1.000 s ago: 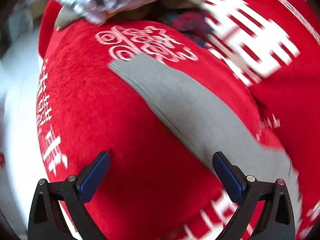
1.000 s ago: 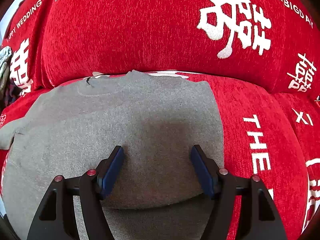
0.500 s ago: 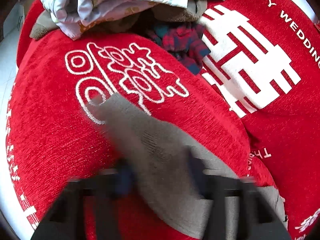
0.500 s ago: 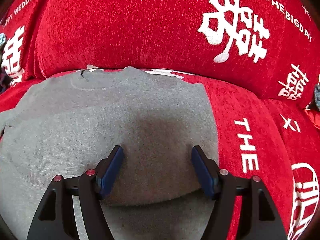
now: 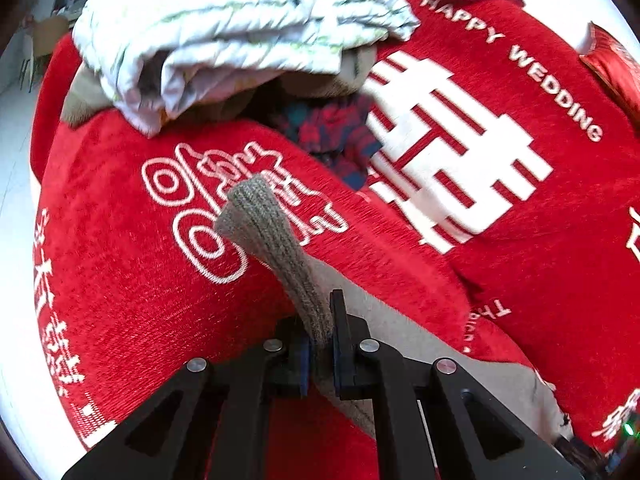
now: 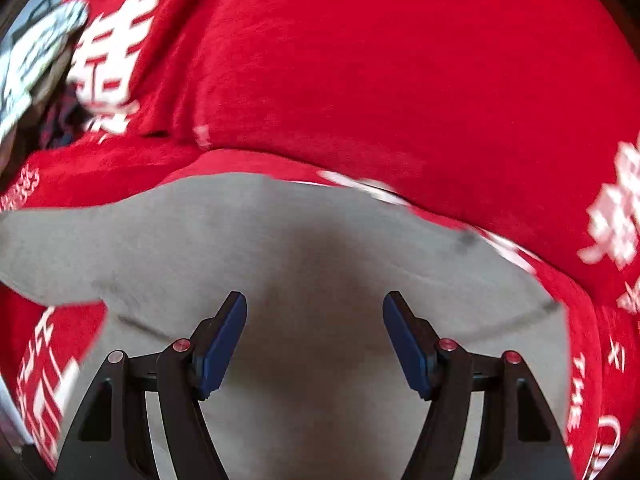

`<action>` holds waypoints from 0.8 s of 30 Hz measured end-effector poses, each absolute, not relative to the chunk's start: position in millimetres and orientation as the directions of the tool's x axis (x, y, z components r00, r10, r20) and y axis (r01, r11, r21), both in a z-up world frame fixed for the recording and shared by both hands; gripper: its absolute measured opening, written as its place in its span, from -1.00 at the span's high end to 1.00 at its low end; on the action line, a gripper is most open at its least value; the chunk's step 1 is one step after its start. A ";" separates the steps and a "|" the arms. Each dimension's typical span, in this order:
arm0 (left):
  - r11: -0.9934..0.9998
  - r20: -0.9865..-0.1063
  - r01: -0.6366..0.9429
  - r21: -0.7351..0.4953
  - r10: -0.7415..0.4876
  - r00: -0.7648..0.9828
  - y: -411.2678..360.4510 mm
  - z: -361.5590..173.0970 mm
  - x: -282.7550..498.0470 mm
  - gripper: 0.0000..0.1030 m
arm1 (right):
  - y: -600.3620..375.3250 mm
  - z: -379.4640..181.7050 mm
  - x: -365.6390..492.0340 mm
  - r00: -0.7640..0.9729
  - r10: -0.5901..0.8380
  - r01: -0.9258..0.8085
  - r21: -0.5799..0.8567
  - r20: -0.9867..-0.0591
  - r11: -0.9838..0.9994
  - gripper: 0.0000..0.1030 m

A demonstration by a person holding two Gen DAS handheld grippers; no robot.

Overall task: Fold small clothes
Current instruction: 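Carry the sleeve with the left gripper across the sweater body and release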

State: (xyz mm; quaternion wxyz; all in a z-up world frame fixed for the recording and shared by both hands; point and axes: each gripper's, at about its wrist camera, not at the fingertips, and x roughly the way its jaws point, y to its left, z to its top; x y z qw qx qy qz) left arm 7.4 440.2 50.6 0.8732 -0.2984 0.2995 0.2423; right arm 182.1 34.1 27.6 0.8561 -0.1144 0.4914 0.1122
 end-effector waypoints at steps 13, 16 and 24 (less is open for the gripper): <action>0.795 -0.732 -0.543 -0.270 0.196 0.652 403.5 80.9 36.0 0.82 | 123.8 27.0 166.9 0.467 0.133 -0.461 -0.112 -0.874 0.881 -0.43; 0.818 -0.763 -0.530 -0.225 0.190 0.618 380.1 80.4 48.4 0.82 | 94.6 32.9 163.7 0.439 0.121 -0.412 -0.080 -0.890 0.908 -0.43; 0.890 -0.767 -0.438 -0.125 0.193 0.612 302.9 96.8 66.9 0.82 | 17.1 44.0 138.1 0.403 0.113 -0.333 -0.031 -0.908 0.943 -0.43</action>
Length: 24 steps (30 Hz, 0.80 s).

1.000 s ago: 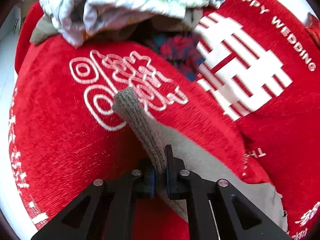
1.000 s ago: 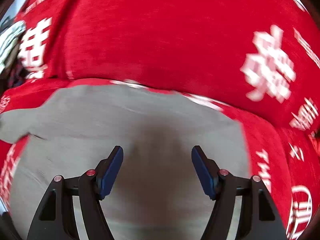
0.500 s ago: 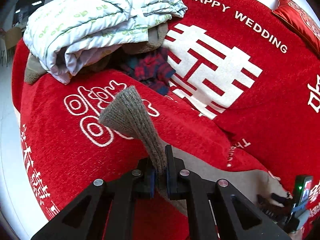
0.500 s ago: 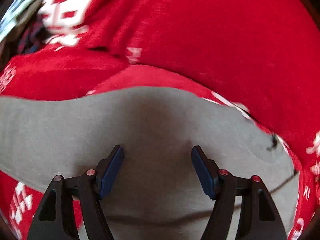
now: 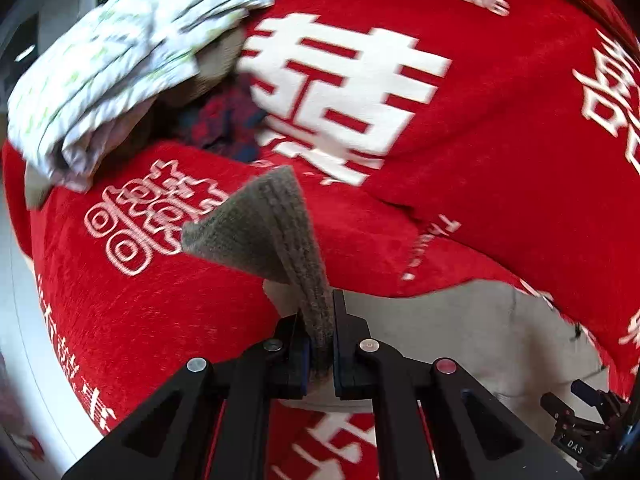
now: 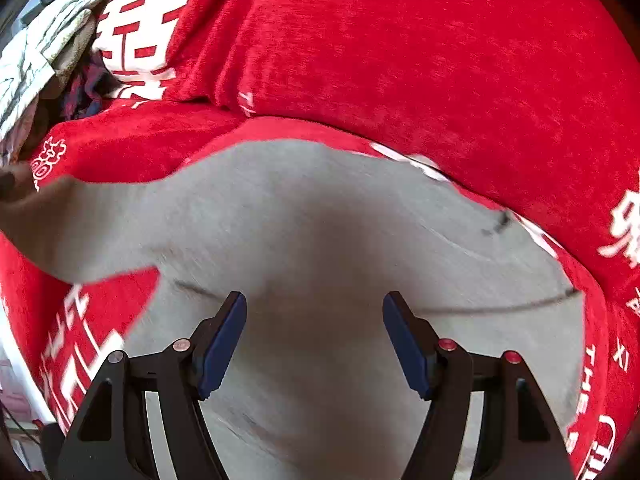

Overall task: Fold small clothes
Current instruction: 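Carry the sleeve with the left gripper across the sweater body and release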

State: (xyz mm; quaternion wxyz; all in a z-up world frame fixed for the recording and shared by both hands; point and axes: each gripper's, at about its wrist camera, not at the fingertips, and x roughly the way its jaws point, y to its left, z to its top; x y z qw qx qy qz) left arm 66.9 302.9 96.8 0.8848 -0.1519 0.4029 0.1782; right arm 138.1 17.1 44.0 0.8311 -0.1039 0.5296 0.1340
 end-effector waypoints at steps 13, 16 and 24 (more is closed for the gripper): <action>0.942 -0.767 -0.335 -0.023 0.199 0.610 211.8 107.5 83.7 0.82 | -50.8 51.3 110.2 0.397 0.149 -0.264 0.043 -0.906 0.964 -0.43; 0.947 -0.773 -0.321 -0.005 0.200 0.602 195.2 104.3 86.3 0.82 | -61.7 49.9 107.6 0.399 0.153 -0.252 0.053 -0.904 0.966 -0.43; 0.962 -0.782 -0.269 0.044 0.201 0.591 142.4 97.0 95.5 0.82 | -97.1 44.9 100.6 0.402 0.157 -0.206 0.078 -0.902 0.975 -0.43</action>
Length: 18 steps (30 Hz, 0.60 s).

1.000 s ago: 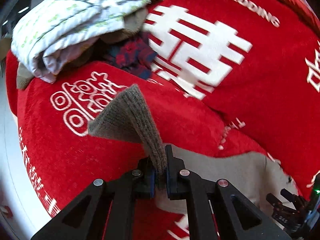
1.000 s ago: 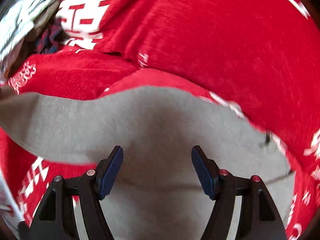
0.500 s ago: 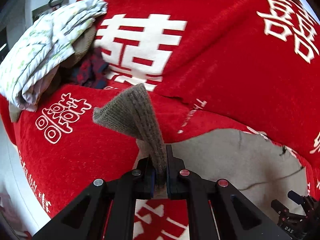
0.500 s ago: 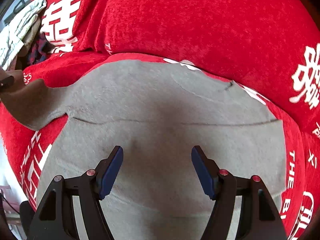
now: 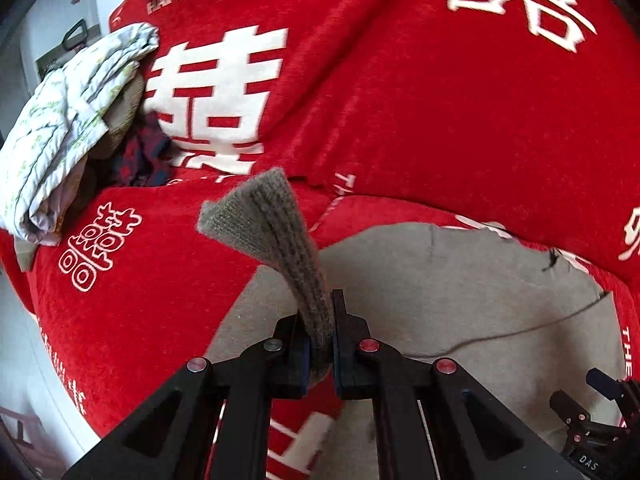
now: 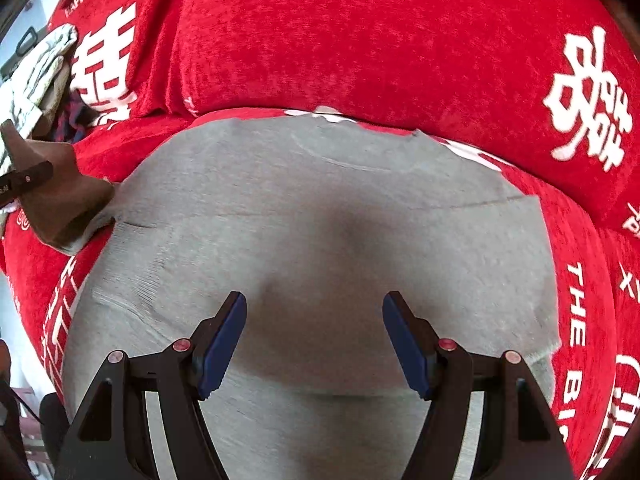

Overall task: Fold small clothes
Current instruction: 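Carry the sleeve with the left gripper across the sweater body and release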

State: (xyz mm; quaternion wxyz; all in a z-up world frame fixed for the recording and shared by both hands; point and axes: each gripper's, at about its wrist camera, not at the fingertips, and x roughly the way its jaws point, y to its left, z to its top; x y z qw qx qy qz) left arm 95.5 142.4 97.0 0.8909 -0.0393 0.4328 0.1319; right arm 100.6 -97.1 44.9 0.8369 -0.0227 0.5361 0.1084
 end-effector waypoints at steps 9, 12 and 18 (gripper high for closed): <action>0.969 -0.792 -0.242 0.049 0.185 0.582 98.7 95.3 104.4 0.82 | -133.5 40.6 94.7 0.413 0.144 -0.161 0.084 -0.899 0.983 -0.43; 0.972 -0.794 -0.231 0.052 0.180 0.580 84.8 96.3 106.9 0.82 | -140.6 39.5 90.3 0.418 0.156 -0.154 0.099 -0.895 0.983 -0.43; 0.977 -0.793 -0.199 0.071 0.176 0.584 56.4 97.0 109.9 0.82 | -141.2 33.6 67.8 0.443 0.172 -0.196 0.092 -0.880 0.976 -0.43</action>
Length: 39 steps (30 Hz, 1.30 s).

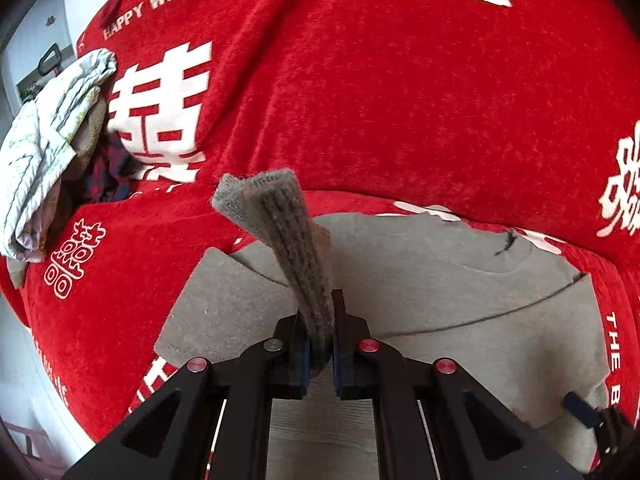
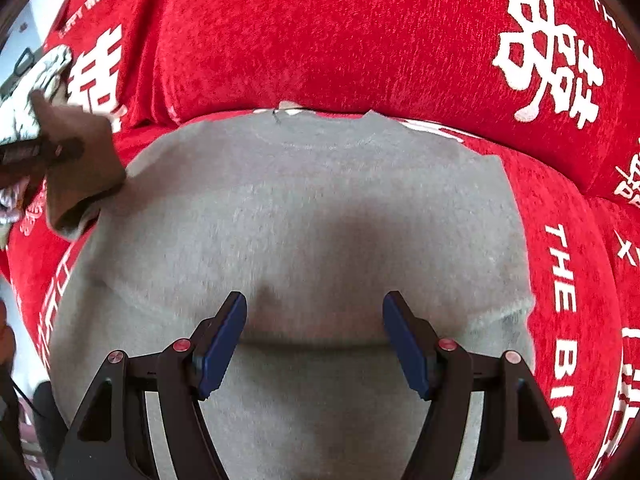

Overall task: Fold small clothes
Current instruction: 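Carry the sleeve with the left gripper across the sweater body and release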

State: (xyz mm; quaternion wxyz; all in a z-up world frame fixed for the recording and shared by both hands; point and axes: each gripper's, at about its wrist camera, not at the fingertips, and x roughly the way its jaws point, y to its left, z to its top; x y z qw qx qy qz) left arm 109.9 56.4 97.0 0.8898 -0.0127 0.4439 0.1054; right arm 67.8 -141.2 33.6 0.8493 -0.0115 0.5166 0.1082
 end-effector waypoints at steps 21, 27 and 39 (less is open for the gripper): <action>0.989 -0.784 -0.082 0.124 0.149 0.602 -34.3 109.4 111.9 0.82 | -192.0 53.6 57.0 0.510 0.144 -0.147 0.079 -0.848 0.986 -0.43; 0.989 -0.781 -0.059 0.132 0.141 0.608 -58.0 114.3 113.3 0.82 | -212.4 63.0 62.6 0.526 0.144 -0.126 0.091 -0.838 0.988 -0.43; 0.988 -0.781 0.021 0.153 0.108 0.615 -114.7 115.6 111.1 0.82 | -254.4 60.1 58.1 0.541 0.132 -0.063 0.116 -0.831 0.991 -0.43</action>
